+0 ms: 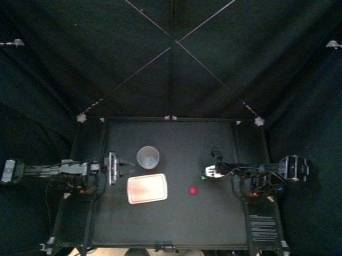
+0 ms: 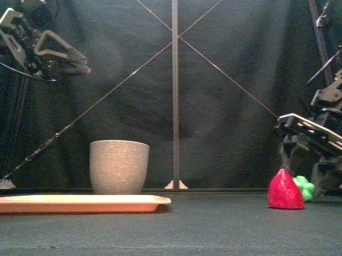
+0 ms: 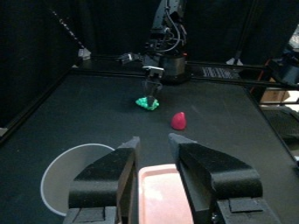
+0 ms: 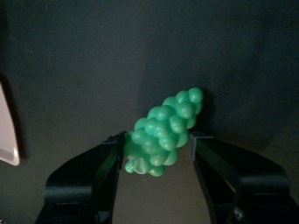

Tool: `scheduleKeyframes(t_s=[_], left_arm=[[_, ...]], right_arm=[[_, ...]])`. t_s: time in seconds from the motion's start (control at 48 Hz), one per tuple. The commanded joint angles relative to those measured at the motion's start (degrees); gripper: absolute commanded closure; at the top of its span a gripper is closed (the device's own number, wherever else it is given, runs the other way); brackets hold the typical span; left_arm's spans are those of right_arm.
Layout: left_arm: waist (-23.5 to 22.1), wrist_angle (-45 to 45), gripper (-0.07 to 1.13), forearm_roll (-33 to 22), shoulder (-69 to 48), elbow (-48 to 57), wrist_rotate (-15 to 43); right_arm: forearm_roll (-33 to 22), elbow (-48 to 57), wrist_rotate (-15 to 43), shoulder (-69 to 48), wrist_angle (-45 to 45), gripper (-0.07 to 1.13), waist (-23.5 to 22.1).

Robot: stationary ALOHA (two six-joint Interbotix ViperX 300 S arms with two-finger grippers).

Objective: Pick the green grapes then place it on the pink plate
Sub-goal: Place green grapes on the pink plate

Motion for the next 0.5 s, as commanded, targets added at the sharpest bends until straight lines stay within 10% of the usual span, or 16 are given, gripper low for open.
scheduleKeyframes(t_s=[0.021, 0.5], left_arm=[[-0.1, -0.6, 0.32, 0.0, 0.3, -0.9, 0.0], [0.5, -0.6, 0.32, -0.5, 0.3, -0.5, 0.2]], right_arm=[[-0.6, -0.8, -0.2, -0.4, 0.0, 0.41, 0.5], [-12.7, -14.9, -0.7, -1.5, -0.4, 0.47, 8.0]])
